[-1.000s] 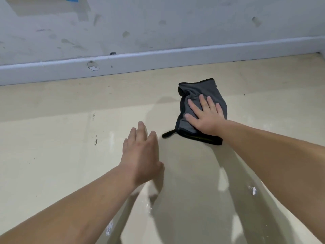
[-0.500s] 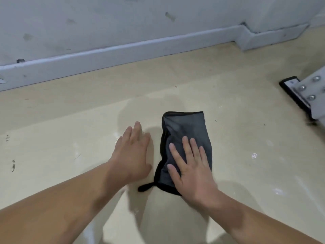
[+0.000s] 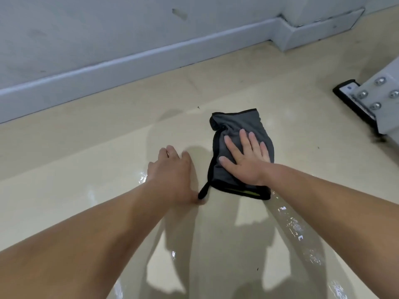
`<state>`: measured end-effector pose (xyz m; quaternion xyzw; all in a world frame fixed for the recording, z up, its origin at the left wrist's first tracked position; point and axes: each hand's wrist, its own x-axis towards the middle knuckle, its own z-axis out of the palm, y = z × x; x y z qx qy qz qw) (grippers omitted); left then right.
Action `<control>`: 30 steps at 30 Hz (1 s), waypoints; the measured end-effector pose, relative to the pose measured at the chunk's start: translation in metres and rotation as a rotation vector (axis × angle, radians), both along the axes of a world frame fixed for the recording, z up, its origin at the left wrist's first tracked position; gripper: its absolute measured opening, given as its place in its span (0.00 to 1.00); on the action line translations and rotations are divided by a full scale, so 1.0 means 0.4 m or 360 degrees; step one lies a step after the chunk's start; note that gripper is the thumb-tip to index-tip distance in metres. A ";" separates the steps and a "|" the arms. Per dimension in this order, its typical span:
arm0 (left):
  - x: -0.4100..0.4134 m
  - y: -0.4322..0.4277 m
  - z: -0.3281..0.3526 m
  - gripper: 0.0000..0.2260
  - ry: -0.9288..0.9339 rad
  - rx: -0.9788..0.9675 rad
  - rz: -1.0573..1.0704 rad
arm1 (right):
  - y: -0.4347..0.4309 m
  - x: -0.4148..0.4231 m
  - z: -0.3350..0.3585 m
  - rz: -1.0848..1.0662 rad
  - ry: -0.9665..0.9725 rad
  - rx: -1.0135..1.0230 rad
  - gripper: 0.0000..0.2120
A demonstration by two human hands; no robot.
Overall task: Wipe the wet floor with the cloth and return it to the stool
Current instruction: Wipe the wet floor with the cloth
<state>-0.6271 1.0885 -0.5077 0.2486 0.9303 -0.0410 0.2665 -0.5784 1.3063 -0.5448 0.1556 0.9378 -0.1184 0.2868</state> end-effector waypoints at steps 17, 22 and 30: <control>-0.016 -0.008 -0.013 0.60 -0.0163 -0.0134 0.0036 | 0.065 -0.185 -0.019 -0.0046 0.0293 0.0130 0.33; -0.023 0.071 0.039 0.59 -0.0046 -0.0460 -0.0036 | -0.014 0.091 -0.026 0.0012 0.0451 0.0066 0.33; 0.138 0.289 0.052 0.45 0.0179 -0.0502 -0.0737 | 0.204 0.262 -0.003 -0.0182 0.0217 0.0069 0.32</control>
